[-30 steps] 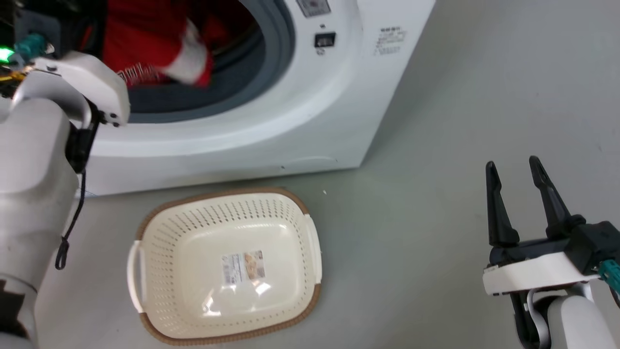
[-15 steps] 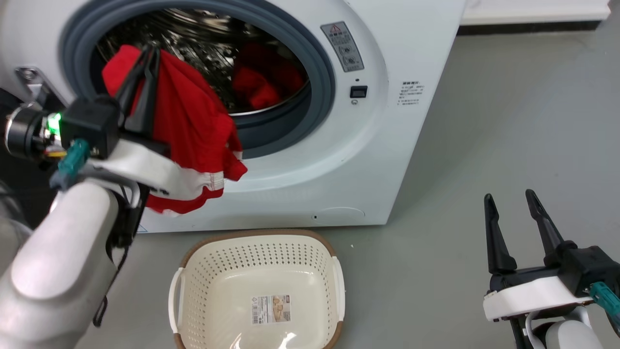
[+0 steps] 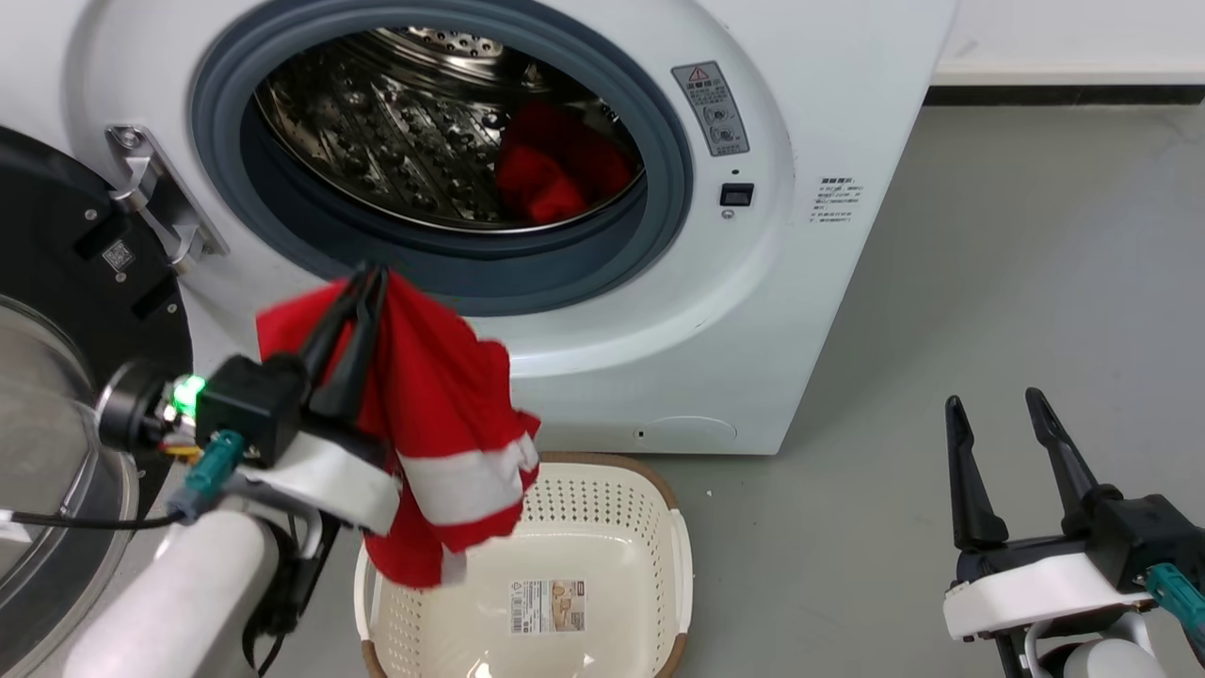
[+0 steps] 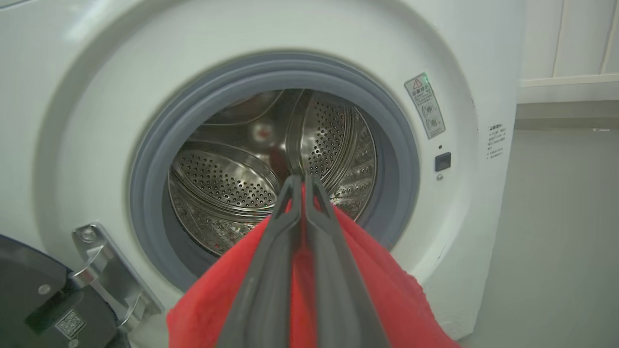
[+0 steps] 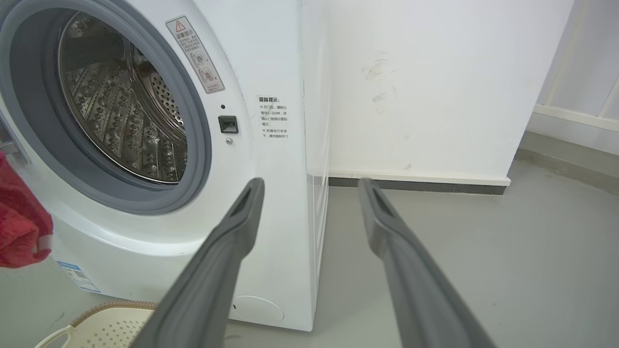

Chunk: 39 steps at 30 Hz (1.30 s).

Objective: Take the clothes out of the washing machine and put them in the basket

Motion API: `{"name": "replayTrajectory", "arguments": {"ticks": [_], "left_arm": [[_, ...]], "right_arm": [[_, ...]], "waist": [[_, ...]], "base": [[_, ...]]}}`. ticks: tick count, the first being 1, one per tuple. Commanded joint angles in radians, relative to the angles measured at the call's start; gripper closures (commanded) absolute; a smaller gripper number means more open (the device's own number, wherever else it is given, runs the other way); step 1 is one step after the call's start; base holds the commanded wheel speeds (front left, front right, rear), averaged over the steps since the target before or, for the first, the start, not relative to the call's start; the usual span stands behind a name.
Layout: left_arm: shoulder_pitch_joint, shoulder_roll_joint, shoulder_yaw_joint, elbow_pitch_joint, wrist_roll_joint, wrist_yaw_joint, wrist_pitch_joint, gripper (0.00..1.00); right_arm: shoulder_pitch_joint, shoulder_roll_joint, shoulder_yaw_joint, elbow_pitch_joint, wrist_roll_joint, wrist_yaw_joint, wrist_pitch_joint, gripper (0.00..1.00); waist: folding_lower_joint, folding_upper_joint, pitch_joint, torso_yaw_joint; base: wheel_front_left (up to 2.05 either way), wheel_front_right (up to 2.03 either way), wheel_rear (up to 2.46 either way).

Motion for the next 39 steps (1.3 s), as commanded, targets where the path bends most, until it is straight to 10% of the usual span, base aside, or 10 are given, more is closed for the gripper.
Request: {"name": "replayTrajectory", "arguments": {"ticks": [1, 22, 39], "left_arm": [[0.026, -0.006, -0.008, 0.014, -0.007, -0.002, 0.002, 1.0], [-0.104, -0.219, -0.178, 0.673, 0.018, -0.199, -0.032, 1.0], [-0.328, -0.308, -0.15, 1.073, 0.054, -0.259, -0.045, 1.0]], "right_arm": [[-0.009, 0.001, 0.002, -0.005, -0.01, -0.001, -0.002, 0.0], [-0.124, 0.001, -0.011, -0.069, -0.052, -0.001, -0.002, 0.0], [-0.187, 0.001, -0.011, -0.13, -0.032, -0.001, -0.002, 0.0]], "waist": [[0.0001, -0.0001, 0.015, 0.0], [0.0001, -0.0001, 0.353, -0.086], [0.0001, -0.0001, 0.584, -0.174]], "base": [[0.0, 0.0, 0.0], [0.0, 0.0, 0.0], [0.0, 0.0, 0.0]]}}
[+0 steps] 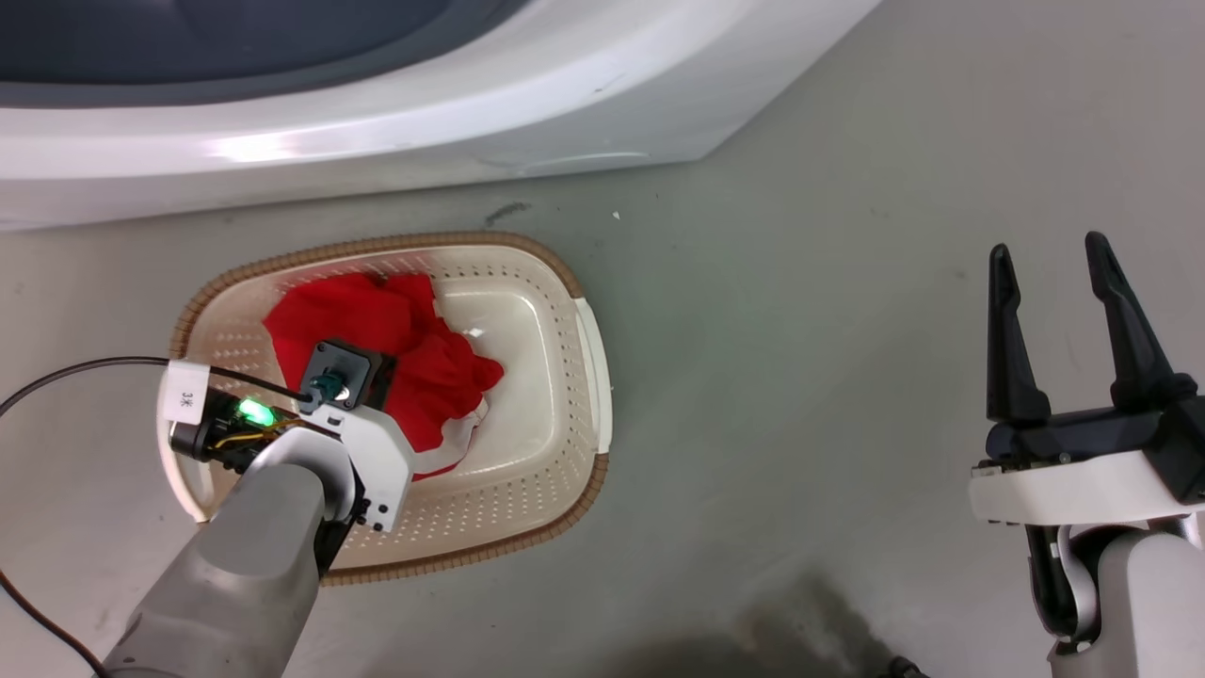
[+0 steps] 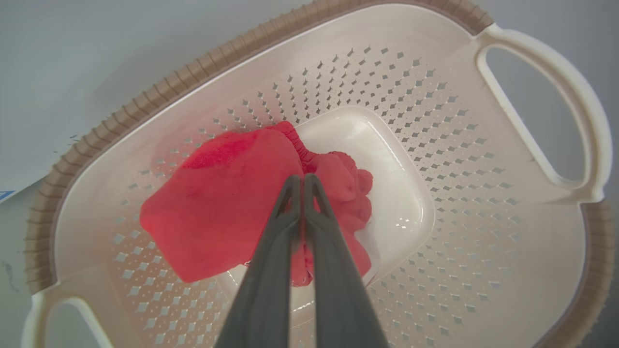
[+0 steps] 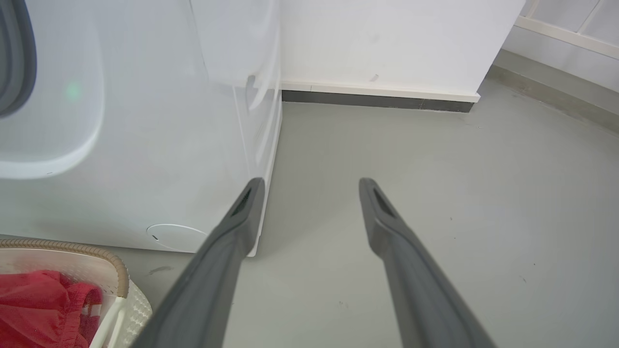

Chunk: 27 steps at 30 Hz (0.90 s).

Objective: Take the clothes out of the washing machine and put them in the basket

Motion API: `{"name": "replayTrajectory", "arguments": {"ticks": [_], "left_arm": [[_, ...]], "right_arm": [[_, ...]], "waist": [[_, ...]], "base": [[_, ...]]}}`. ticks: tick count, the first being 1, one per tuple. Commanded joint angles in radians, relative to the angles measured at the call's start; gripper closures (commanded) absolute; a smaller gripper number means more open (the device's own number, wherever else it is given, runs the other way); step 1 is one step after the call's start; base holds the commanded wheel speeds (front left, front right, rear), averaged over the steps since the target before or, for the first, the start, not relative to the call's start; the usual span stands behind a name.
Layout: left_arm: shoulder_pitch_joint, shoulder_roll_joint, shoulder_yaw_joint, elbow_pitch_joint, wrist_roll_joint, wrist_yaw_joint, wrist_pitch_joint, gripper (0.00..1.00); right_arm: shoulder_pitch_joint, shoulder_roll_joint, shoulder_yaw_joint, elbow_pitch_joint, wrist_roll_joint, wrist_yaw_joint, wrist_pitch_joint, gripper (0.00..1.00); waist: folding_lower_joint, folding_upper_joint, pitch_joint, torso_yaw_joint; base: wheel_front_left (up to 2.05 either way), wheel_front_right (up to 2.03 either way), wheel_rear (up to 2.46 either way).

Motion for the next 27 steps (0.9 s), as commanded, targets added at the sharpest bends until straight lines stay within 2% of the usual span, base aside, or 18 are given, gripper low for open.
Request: {"name": "replayTrajectory", "arguments": {"ticks": [1, 11, 12, 13, 21, 27], "left_arm": [[-0.02, 0.0, 0.009, 0.016, 0.009, -0.001, -0.005, 1.0], [-0.05, -0.004, 0.011, 0.075, 0.035, -0.018, -0.004, 1.0], [-0.047, -0.007, 0.013, 0.074, 0.037, -0.018, -0.004, 0.78], [-0.04, -0.011, 0.014, 0.075, 0.039, -0.019, -0.004, 0.0], [0.022, -0.015, 0.049, -0.004, 0.057, 0.012, -0.004, 0.0], [0.142, -0.017, 0.117, -0.137, 0.05, -0.024, -0.004, 0.0]], "right_arm": [[-0.026, 0.001, 0.002, -0.011, 0.007, -0.001, -0.002, 0.0], [-0.035, 0.001, 0.006, -0.012, 0.024, -0.001, -0.002, 0.0], [-0.033, 0.001, 0.004, -0.008, 0.024, -0.001, -0.002, 0.0], [-0.03, 0.001, 0.003, -0.003, 0.022, -0.001, -0.002, 0.0], [-0.029, 0.001, 0.012, 0.027, 0.014, -0.001, -0.002, 0.0], [0.0, 0.001, 0.018, 0.062, -0.002, -0.001, -0.002, 0.0]], "waist": [[-0.0002, 0.0, 0.037, -0.021], [-0.0002, 0.0, 0.071, -0.037], [-0.0002, 0.0, 0.066, -0.035], [-0.0002, 0.0, 0.06, -0.033], [-0.0002, 0.0, -0.018, -0.014], [-0.0002, 0.0, -0.138, 0.013]], "base": [[0.0, 0.0, 0.0], [0.0, 0.0, 0.0], [0.0, 0.0, 0.0], [0.0, 0.0, 0.0], [0.0, 0.0, 0.0], [0.0, 0.0, 0.0]]}}
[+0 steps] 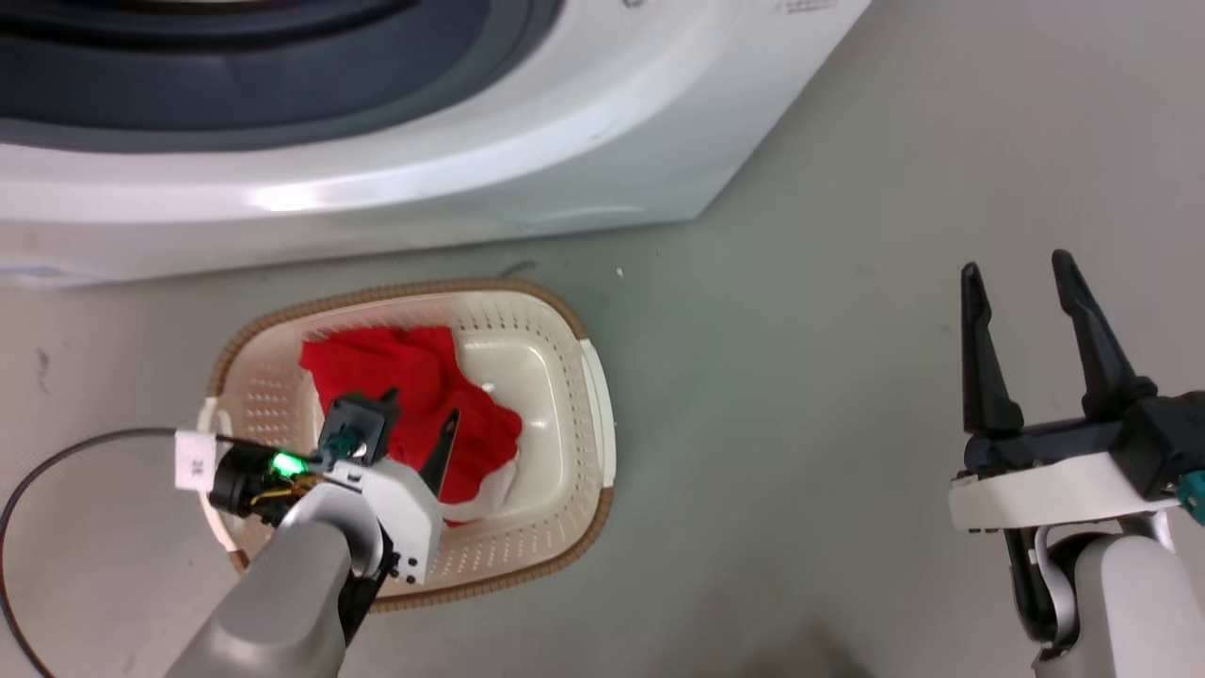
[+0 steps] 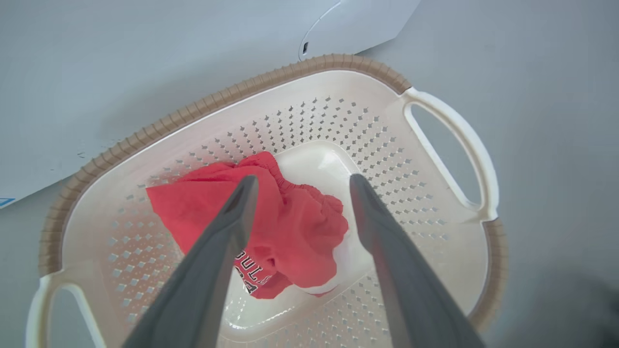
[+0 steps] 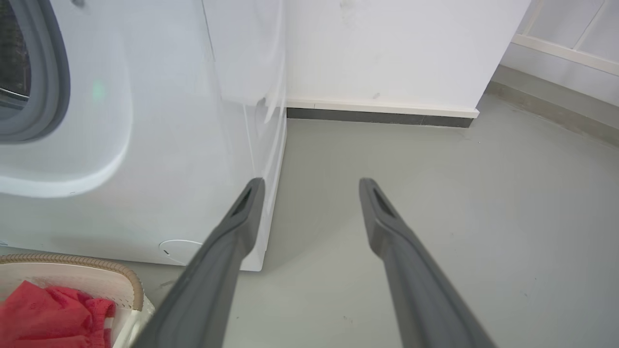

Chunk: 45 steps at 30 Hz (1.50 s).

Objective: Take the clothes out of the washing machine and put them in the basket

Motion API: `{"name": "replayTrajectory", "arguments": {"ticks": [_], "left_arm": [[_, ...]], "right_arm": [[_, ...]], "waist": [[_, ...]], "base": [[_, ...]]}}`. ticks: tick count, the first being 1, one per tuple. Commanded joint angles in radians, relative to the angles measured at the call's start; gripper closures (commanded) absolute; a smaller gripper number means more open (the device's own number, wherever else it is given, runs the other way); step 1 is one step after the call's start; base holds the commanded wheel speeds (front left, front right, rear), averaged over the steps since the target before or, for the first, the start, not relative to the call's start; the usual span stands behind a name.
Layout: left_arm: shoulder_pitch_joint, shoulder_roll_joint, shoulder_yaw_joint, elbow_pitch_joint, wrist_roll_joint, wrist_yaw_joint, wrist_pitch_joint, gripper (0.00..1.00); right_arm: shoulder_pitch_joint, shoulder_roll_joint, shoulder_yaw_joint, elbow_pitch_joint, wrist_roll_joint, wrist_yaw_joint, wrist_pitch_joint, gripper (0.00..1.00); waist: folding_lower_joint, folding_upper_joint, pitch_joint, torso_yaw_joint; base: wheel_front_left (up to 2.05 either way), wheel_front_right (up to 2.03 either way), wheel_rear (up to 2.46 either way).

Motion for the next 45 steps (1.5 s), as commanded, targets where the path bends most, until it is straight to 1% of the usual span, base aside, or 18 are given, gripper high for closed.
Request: {"name": "replayTrajectory", "arguments": {"ticks": [1, 5, 9, 16, 20, 24, 27, 30, 34, 36, 38, 45], "left_arm": [[0.031, 0.001, 0.024, -0.035, -0.001, -0.007, -0.003, 0.0], [0.12, -0.001, 0.103, -0.142, 0.016, -0.005, -0.003, 0.0], [0.189, -0.007, 0.173, -0.249, 0.043, -0.013, -0.003, 0.0], [0.282, -0.006, 0.283, -0.433, 0.109, -0.023, -0.003, 0.0], [0.295, -0.002, 0.349, -0.526, 0.128, -0.025, -0.003, 0.0], [0.25, 0.013, 0.409, -0.585, 0.135, -0.032, -0.003, 0.0], [0.192, 0.048, 0.43, -0.6, 0.143, -0.037, -0.003, 0.0], [0.097, 0.082, 0.438, -0.598, 0.131, -0.042, 0.011, 0.0], [-0.066, 0.145, 0.446, -0.581, 0.105, -0.047, 0.117, 0.0], [-0.157, 0.188, 0.427, -0.567, 0.112, -0.048, 0.185, 0.0], [-0.254, 0.22, 0.415, -0.554, 0.091, -0.049, 0.264, 0.0], [-0.584, 0.359, 0.28, -0.438, -0.032, -0.05, 0.575, 0.0]], "right_arm": [[0.017, 0.001, 0.001, 0.006, -0.006, -0.001, -0.002, 0.0], [0.036, 0.001, -0.002, 0.023, -0.011, -0.001, -0.002, 0.0], [0.059, 0.001, -0.002, 0.035, -0.019, -0.001, -0.002, 0.0], [0.083, 0.001, 0.003, 0.044, -0.01, -0.001, -0.002, 0.0], [0.091, 0.001, 0.001, 0.04, 0.003, -0.001, -0.002, 0.0], [0.081, 0.001, 0.003, 0.032, 0.017, -0.001, -0.002, 0.0], [0.065, 0.001, 0.008, 0.026, 0.029, -0.001, -0.002, 0.0], [0.048, 0.001, 0.009, 0.02, 0.038, -0.001, -0.002, 0.0], [0.038, 0.001, 0.022, 0.013, 0.056, -0.001, -0.002, 0.0], [0.026, 0.001, 0.026, 0.008, 0.067, -0.001, -0.002, 0.0], [0.019, 0.001, 0.036, 0.003, 0.082, -0.001, -0.002, 0.0], [-0.019, 0.001, 0.076, -0.013, 0.135, -0.001, -0.002, 0.0]], "waist": [[-0.0001, 0.0, -0.073, 0.022], [-0.0001, 0.0, -0.151, 0.041], [-0.0001, 0.0, -0.208, 0.056], [-0.0001, 0.0, -0.257, 0.057], [-0.0001, 0.0, -0.25, 0.043], [-0.0001, 0.0, -0.214, 0.019], [-0.0001, 0.0, -0.175, -0.007], [-0.0001, 0.0, -0.13, -0.032], [-0.0001, 0.0, -0.057, -0.069], [-0.0001, 0.0, -0.018, -0.087], [-0.0001, 0.0, 0.024, -0.107], [-0.0001, 0.0, 0.154, -0.178]], "base": [[0.0, 0.0, 0.0], [0.0, 0.0, 0.0], [0.0, 0.0, 0.0], [0.0, 0.0, 0.0], [0.0, 0.0, 0.0], [0.0, 0.0, 0.0], [0.0, 0.0, 0.0], [0.0, 0.0, 0.0], [0.0, 0.0, 0.0], [0.0, 0.0, 0.0], [0.0, 0.0, 0.0], [0.0, 0.0, 0.0]]}}
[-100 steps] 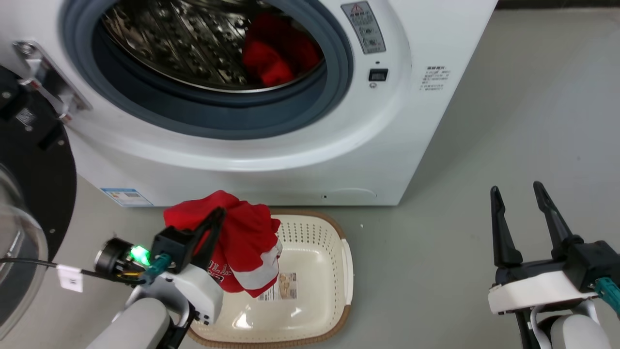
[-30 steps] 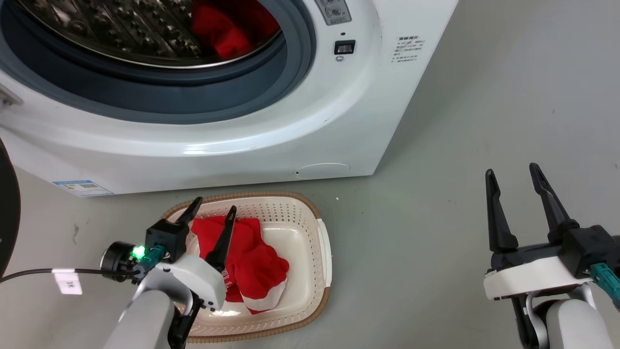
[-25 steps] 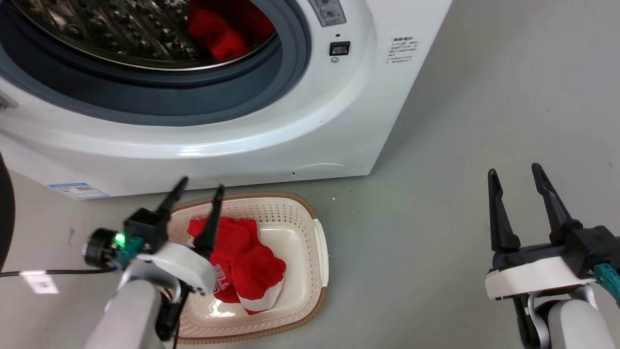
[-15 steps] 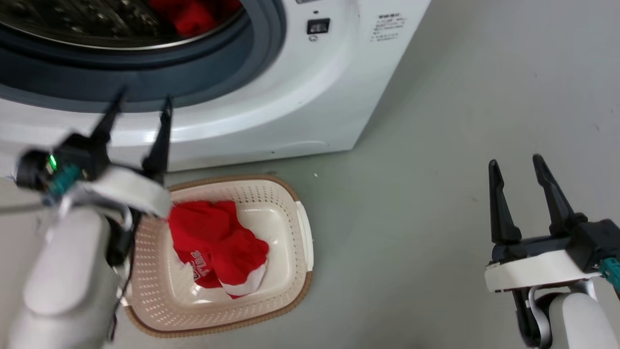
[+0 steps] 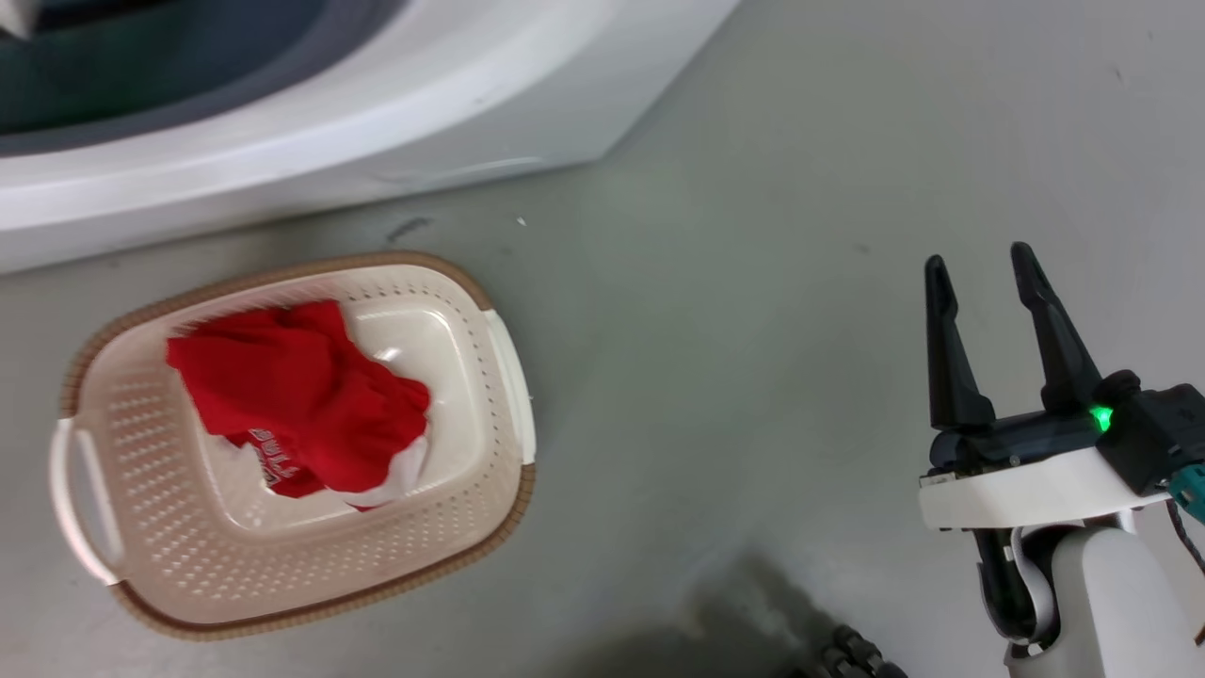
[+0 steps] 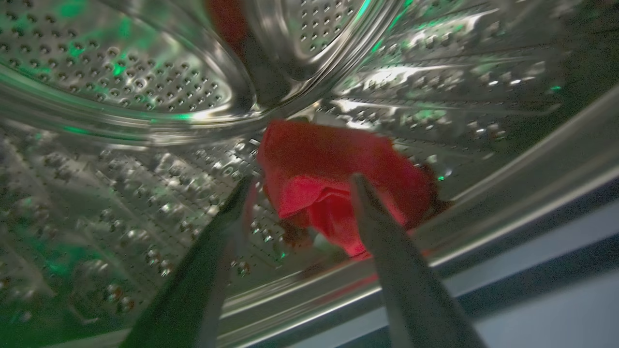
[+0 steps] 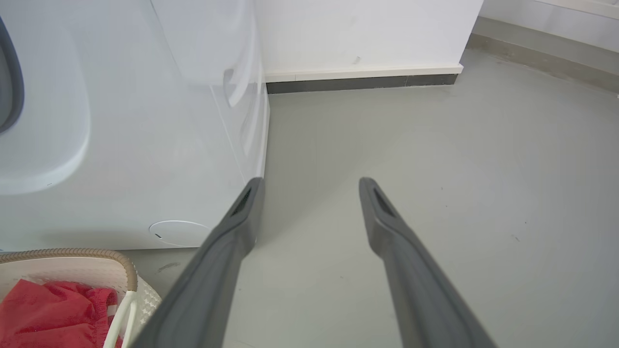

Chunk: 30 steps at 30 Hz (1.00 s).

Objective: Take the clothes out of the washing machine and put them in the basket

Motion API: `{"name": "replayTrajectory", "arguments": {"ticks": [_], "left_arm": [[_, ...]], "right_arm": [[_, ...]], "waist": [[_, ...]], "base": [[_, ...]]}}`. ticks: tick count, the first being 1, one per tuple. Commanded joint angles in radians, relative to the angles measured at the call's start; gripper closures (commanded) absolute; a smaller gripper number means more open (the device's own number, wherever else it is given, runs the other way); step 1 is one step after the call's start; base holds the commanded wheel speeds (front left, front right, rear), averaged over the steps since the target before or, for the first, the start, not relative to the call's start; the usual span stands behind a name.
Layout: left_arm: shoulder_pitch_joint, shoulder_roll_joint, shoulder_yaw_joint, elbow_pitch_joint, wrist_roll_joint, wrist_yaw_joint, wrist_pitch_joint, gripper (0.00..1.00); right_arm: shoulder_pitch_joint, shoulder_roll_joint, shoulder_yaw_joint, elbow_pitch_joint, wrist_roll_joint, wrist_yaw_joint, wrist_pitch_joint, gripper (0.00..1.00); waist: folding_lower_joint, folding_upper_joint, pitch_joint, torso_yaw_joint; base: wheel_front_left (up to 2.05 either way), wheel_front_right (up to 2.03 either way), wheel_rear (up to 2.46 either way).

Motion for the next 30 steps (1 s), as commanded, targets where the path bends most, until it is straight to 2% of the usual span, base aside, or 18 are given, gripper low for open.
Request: {"name": "replayTrajectory", "arguments": {"ticks": [1, 7, 15, 21, 30], "left_arm": [[-0.081, 0.033, -0.034, 0.027, -0.028, 0.0, 0.07, 0.0], [-0.303, 0.102, -0.098, 0.125, -0.089, -0.001, 0.239, 0.0], [-0.462, 0.128, -0.16, 0.267, -0.057, -0.001, 0.388, 0.0], [-0.499, 0.111, -0.195, 0.349, -0.028, 0.005, 0.413, 0.0], [-0.525, 0.096, -0.227, 0.433, -0.006, 0.003, 0.393, 0.0]], "right_arm": [[-0.023, 0.002, 0.016, -0.01, 0.017, -0.001, -0.002, 0.0], [-0.038, 0.002, 0.071, -0.024, 0.07, -0.001, -0.002, 0.0], [-0.022, 0.002, 0.117, -0.038, 0.112, -0.001, -0.002, 0.0], [0.0, 0.002, 0.119, -0.047, 0.127, -0.001, -0.002, 0.0], [0.016, 0.002, 0.119, -0.06, 0.135, -0.001, -0.002, 0.0]], "waist": [[-0.0001, -0.0001, 0.087, -0.069], [-0.0001, -0.0001, 0.162, -0.144], [-0.0001, -0.0001, 0.214, -0.208], [-0.0001, -0.0001, 0.232, -0.207], [-0.0001, -0.0001, 0.248, -0.204]], "base": [[0.0, 0.0, 0.0], [0.0, 0.0, 0.0], [0.0, 0.0, 0.0], [0.0, 0.0, 0.0], [0.0, 0.0, 0.0]]}}
